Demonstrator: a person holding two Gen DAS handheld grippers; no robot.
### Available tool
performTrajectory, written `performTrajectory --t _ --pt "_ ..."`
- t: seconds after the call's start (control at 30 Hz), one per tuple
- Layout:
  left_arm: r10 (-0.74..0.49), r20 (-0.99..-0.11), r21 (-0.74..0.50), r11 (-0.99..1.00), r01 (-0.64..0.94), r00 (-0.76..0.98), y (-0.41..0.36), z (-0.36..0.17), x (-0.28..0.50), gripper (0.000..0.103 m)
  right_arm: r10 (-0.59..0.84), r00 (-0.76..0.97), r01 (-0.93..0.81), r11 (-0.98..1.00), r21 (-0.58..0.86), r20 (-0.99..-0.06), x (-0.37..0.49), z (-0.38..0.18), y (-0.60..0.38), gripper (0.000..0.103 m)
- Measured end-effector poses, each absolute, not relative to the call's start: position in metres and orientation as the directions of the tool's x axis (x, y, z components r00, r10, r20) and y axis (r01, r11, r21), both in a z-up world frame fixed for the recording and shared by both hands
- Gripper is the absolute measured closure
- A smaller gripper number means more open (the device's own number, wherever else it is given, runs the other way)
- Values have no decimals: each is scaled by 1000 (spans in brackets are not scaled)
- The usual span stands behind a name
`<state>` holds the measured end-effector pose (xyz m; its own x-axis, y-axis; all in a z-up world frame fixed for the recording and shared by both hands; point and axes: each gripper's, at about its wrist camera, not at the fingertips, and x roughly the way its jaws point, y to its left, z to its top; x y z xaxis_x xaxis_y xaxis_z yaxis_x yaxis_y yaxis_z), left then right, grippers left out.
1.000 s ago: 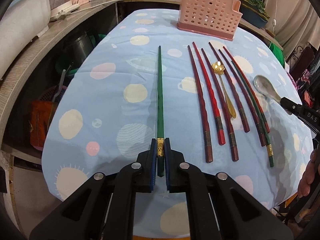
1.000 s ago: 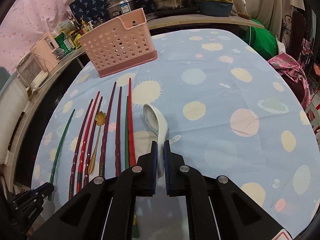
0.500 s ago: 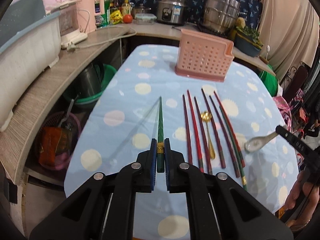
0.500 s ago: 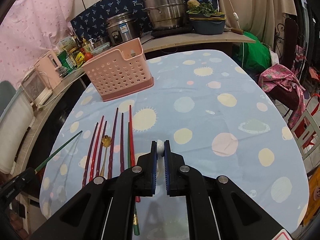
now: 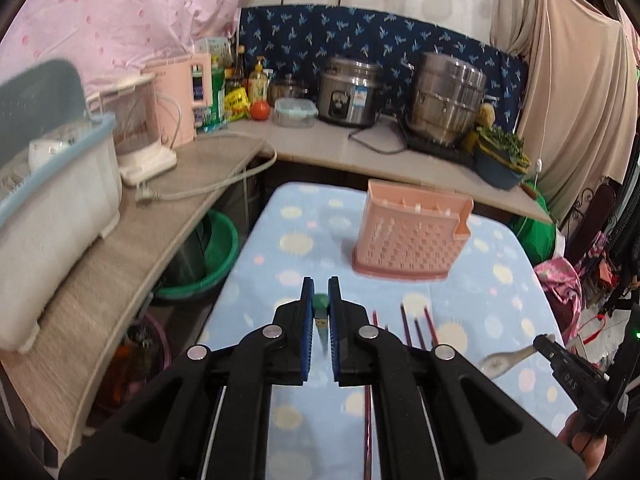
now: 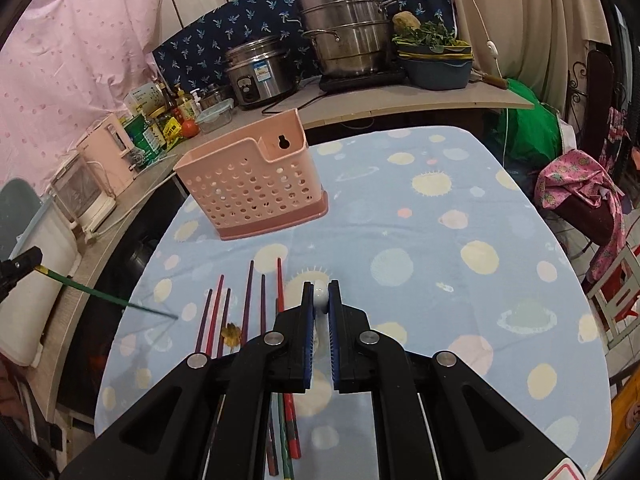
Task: Organize utensils
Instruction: 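Lift and carry the green chopstick into the pink basket while the right tool carries the spoon there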
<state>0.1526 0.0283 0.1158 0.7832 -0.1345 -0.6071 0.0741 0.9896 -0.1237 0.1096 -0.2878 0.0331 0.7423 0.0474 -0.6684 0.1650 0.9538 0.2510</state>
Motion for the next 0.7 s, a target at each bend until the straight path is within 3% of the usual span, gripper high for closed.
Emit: performTrajectory --t 0.23,0.47,0.7 --pt "-165 -529 -160 983 93 832 22 170 200 96 93 778 122 948 295 -622 169 70 -299 96" --pt "-186 -371 -194 974 120 910 6 240 235 96 117 809 100 938 332 -576 234 99 -308 96" --pt "-190 -306 -199 971 133 933 -16 254 277 96 125 812 105 929 354 -570 288 101 -315 96"
